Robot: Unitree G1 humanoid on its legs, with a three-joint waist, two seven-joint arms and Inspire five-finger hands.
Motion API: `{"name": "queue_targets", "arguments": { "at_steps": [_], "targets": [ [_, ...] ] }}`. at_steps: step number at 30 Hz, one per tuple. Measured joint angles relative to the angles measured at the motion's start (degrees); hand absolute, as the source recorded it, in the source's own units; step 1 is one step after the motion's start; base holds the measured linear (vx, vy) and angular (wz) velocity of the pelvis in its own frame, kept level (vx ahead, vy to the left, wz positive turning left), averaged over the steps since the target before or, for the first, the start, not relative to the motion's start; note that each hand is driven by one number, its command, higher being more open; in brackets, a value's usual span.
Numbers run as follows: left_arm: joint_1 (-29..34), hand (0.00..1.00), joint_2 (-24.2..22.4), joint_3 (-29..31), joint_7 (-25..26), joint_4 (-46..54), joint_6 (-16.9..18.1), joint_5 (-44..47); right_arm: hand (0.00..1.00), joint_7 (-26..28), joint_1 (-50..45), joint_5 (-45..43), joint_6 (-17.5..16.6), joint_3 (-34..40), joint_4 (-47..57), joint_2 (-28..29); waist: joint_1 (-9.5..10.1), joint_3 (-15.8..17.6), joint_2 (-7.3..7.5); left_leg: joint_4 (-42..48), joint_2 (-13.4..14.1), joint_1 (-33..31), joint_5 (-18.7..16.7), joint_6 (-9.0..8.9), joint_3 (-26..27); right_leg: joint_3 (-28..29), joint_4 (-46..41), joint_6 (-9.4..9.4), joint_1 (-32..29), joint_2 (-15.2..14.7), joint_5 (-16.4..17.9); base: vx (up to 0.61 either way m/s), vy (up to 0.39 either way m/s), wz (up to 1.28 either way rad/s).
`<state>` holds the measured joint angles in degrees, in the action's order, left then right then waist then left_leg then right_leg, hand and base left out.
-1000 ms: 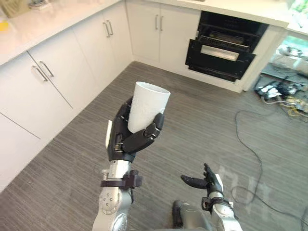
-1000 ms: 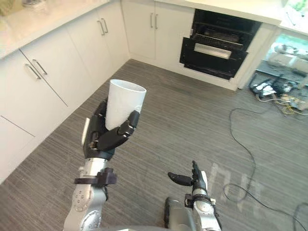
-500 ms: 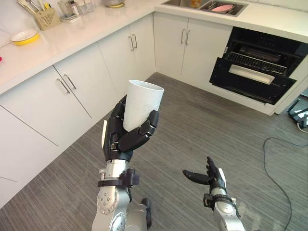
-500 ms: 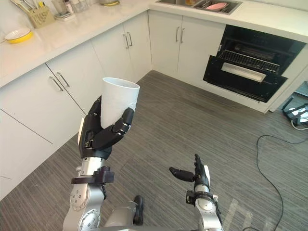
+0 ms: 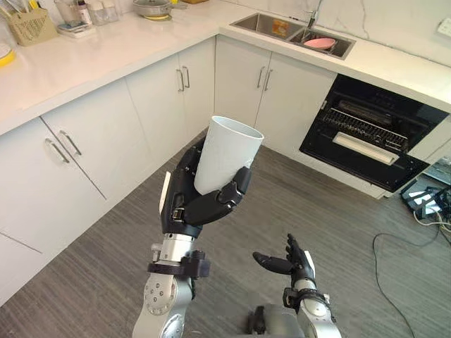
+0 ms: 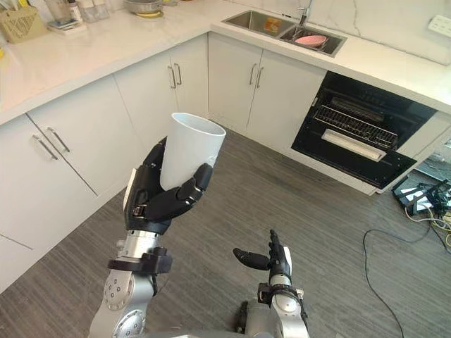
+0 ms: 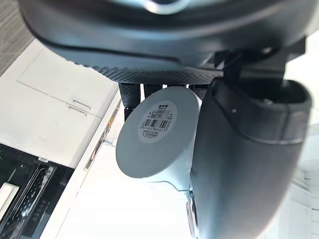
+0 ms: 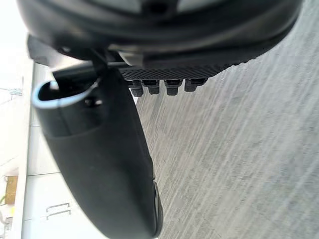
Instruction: Walk over to the sink, pick up the cup, carry it to the dishwasher, place the cup inside the dishwasher, then close the dishwasher door
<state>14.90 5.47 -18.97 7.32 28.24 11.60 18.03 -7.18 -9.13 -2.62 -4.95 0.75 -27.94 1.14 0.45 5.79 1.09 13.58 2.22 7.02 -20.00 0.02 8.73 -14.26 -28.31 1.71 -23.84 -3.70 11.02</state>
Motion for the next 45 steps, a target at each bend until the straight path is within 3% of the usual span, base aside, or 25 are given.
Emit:
{"name": "queue_targets", "arguments": {
  "at_steps": [1,2,3,5,7,8,11,12,16,17,19,22,24,26,28,31,34,35,36,38,39,40,41,43,45],
  "targets": [
    [0.0,0.00,0.0,0.0,0.0,-0.1,0.0,0.0,1.00,0.0,0.0,0.0,0.0,0.0,0.0,-0.1,-0.37,-0.2,0.37,-0.5,0.0,0.8,-0.3,-0.53,-0.4,-0.1,3.2,-1.01,0.0,0.9,-2.1,0.60,-0.082,0.52],
    [0.0,0.00,0.1,0.1,0.0,-0.6,0.0,0.0,1.00,-0.1,-0.4,0.0,0.0,0.0,-0.3,-0.2,-0.96,-0.9,1.44,-0.7,-0.5,2.8,-1.3,-2.07,-1.5,0.4,7.6,-3.83,0.4,1.5,-9.1,0.65,-0.093,0.53],
    [0.0,0.00,-1.2,-0.1,-0.1,-2.8,-0.3,0.0,1.00,-0.1,-0.4,0.0,0.4,-0.1,-1.2,-1.6,-1.35,-1.3,-1.23,0.8,1.5,4.5,-2.5,-3.07,-2.9,-0.8,6.1,-5.93,2.3,2.8,-11.0,0.66,-0.100,0.46],
    [0.2,0.00,-2.8,0.5,-0.1,-4.2,-1.0,0.0,1.00,-0.1,-0.4,0.0,0.9,-0.4,-0.5,-2.5,-1.18,-1.3,-3.17,12.9,4.4,1.4,-1.3,-4.26,-3.4,-1.9,6.6,-6.96,6.0,5.0,-7.8,0.57,-0.126,0.11],
    [0.2,0.00,-4.2,1.1,-0.1,-4.2,-1.2,0.0,1.00,-0.2,-0.8,0.0,0.8,-2.0,1.8,-2.4,-0.20,-0.8,-3.98,36.6,8.4,-7.7,6.6,-7.10,-4.4,-0.8,10.9,-7.78,13.0,8.1,-6.1,0.57,-0.128,-0.26],
    [0.3,0.00,-4.3,1.1,-0.2,-4.2,-1.2,0.0,1.00,-0.4,-0.9,-0.1,0.8,-2.2,2.4,-2.4,0.53,-0.7,-4.07,43.5,9.9,-10.9,6.4,-7.32,-3.9,0.2,13.5,-7.96,16.5,9.3,-6.0,0.63,-0.105,-0.43],
    [1.4,0.00,-4.4,1.2,-1.1,-4.0,-1.2,0.0,1.00,-0.9,-1.1,-0.3,-0.2,-2.2,4.3,-2.5,2.05,-0.8,-3.79,47.4,11.6,-19.9,3.2,-4.72,-2.6,3.3,19.2,-8.15,24.3,9.7,-5.4,0.49,-0.025,-0.47],
    [1.7,0.00,-4.5,1.5,-1.2,-3.9,-1.2,0.0,1.00,-0.9,-0.4,-0.4,-0.4,-2.1,4.1,-3.1,3.26,-0.8,-3.68,41.1,11.4,-23.7,1.6,-3.27,-2.4,5.4,21.1,-7.53,26.5,9.2,-4.9,0.29,0.036,-0.49],
    [2.7,0.00,-4.5,2.6,-1.2,-4.0,-1.2,0.0,1.00,-1.1,-0.3,-0.5,-0.4,-2.0,2.5,-3.8,3.49,-0.5,-3.07,20.5,6.3,-26.6,2.6,-3.99,-6.8,8.1,21.5,-5.15,30.0,6.2,-1.9,0.36,0.181,-0.37],
    [3.0,0.00,-4.5,3.2,-1.2,-3.9,-1.2,0.0,1.00,-1.2,0.2,-0.5,-0.3,-1.8,0.7,-4.4,3.59,-0.6,-3.28,11.5,4.1,-26.8,6.1,-4.12,-9.4,10.0,21.3,-3.65,30.9,5.0,-0.2,0.37,0.270,-0.46],
    [3.7,0.00,-4.3,3.9,-1.1,-3.7,-1.2,0.0,1.00,-1.4,0.0,-0.5,0.0,-1.6,-0.5,-4.4,4.45,-1.0,-2.85,9.8,2.8,-24.9,14.9,-2.83,-8.7,13.8,20.6,-1.43,31.7,3.3,2.1,0.49,0.384,-0.84],
    [4.0,0.00,-3.6,3.7,-0.6,-3.7,-1.2,0.0,1.00,-1.6,-0.6,-0.4,0.1,-2.2,0.5,-3.4,4.54,-1.3,-1.48,14.5,2.7,-24.8,10.1,-0.51,-4.5,16.6,16.4,-0.22,30.4,1.2,3.1,0.38,0.277,-0.75],
    [4.0,0.00,-1.7,2.4,-0.1,-3.5,-1.2,0.0,1.00,-1.4,-0.6,-0.1,0.2,-2.6,1.5,-2.0,4.42,-0.7,-0.11,13.9,1.8,-20.3,7.1,0.96,-0.6,17.5,-3.2,4.47,22.5,-1.4,4.0,0.44,0.357,-0.70],
    [4.0,0.00,-0.7,1.7,0.0,-3.4,-1.5,-0.1,1.00,-1.2,-0.9,0.0,0.2,-2.7,2.3,-0.7,3.04,-0.6,0.31,11.8,0.4,-14.9,5.4,2.31,0.6,16.3,-18.7,6.48,17.0,-3.6,3.1,0.32,0.227,-0.38],
    [4.0,0.00,-0.8,0.9,0.0,-2.5,-1.5,-0.1,1.00,-0.7,-1.2,0.0,0.2,-3.3,2.6,0.3,3.13,-0.6,0.22,10.0,0.7,-9.9,3.2,2.47,2.0,13.7,-26.1,5.41,13.4,-4.6,3.7,0.29,0.160,-0.33],
    [3.9,0.00,-0.7,-1.1,0.0,0.2,-0.8,-0.1,1.00,-0.1,-1.5,0.1,0.2,-3.9,3.3,1.7,2.69,-1.2,0.61,9.9,2.1,-6.4,-0.7,2.36,2.2,7.0,-24.2,3.15,7.4,-4.7,5.1,0.30,0.033,-0.10],
    [3.9,0.00,-0.7,-1.2,0.0,-0.1,-0.2,-0.1,1.00,-0.1,-1.1,0.1,0.2,-3.8,3.0,1.5,2.37,-1.4,0.47,7.5,3.1,-2.4,-2.5,0.06,3.0,-0.7,-11.5,1.39,3.4,-3.9,4.8,0.43,-0.037,-0.07],
    [3.8,0.00,-0.7,-1.2,0.1,-1.2,0.1,-0.1,1.00,-0.1,-0.9,0.1,0.2,-3.9,2.5,1.1,1.78,-1.9,0.77,5.8,3.1,-1.0,-2.9,-1.14,2.7,-1.3,-4.0,-0.02,3.0,-2.2,2.1,0.58,-0.071,0.21],
    [3.9,0.00,-0.8,-1.1,0.2,-2.6,0.0,-0.1,1.00,-0.1,-0.9,0.1,0.2,-3.9,1.8,0.7,0.95,-2.5,1.67,5.0,2.7,1.2,-3.6,-2.44,1.6,0.2,0.0,-3.61,3.7,-0.5,-3.8,0.54,-0.081,0.44],
    [3.8,0.00,-2.5,-1.3,0.0,-6.9,-1.4,-0.1,1.00,-0.3,-1.0,0.0,0.9,-3.8,0.3,-1.4,0.19,-3.4,-1.77,9.6,5.5,1.5,-3.8,-3.83,-1.0,-1.8,0.8,-5.62,7.3,1.7,-2.8,0.55,-0.085,0.28],
    [3.8,0.00,-3.0,-1.0,0.1,-7.6,-1.6,-0.1,1.00,-0.3,-0.9,0.0,0.9,-3.8,0.4,-1.9,0.42,-3.2,-2.38,13.7,6.5,0.4,-3.1,-4.55,-1.2,-1.8,1.8,-5.95,8.8,2.6,-2.4,0.70,-0.143,-0.18],
    [3.9,0.00,-4.4,-0.2,0.1,-8.5,-2.5,-0.1,1.00,-0.2,-1.0,-0.1,0.9,-4.0,1.2,-2.4,0.53,-2.9,-2.91,27.6,8.3,-4.6,2.2,-6.76,-2.9,-1.4,5.2,-6.54,12.9,4.2,-2.0,0.55,-0.129,-0.22],
    [3.9,0.00,-4.8,-0.2,0.1,-8.5,-2.7,-0.1,1.00,-0.3,-1.6,-0.1,0.9,-4.3,2.1,-2.4,0.66,-2.9,-2.98,32.9,9.0,-7.0,3.2,-7.54,-3.7,-1.2,6.8,-6.62,14.9,4.7,-2.0,0.63,-0.112,-0.21],
    [4.0,0.00,-4.9,-0.7,-0.6,-8.0,-2.7,-0.1,1.00,-1.2,-2.8,-0.3,0.7,-3.4,4.7,-2.5,1.64,-2.8,-2.83,43.9,10.9,-13.1,2.8,-6.50,-3.2,0.2,12.9,-6.65,22.6,5.6,-2.0,0.47,-0.032,-0.19],
    [4.3,0.00,-4.9,-0.6,-1.1,-7.2,-2.5,0.0,1.00,-2.0,-2.6,-0.6,0.2,-3.2,5.6,-2.7,3.08,-2.8,-2.50,44.0,11.1,-17.5,1.7,-4.93,-3.2,2.3,16.2,-6.66,26.3,5.6,-2.0,0.34,0.030,-0.40]
  ]
}}
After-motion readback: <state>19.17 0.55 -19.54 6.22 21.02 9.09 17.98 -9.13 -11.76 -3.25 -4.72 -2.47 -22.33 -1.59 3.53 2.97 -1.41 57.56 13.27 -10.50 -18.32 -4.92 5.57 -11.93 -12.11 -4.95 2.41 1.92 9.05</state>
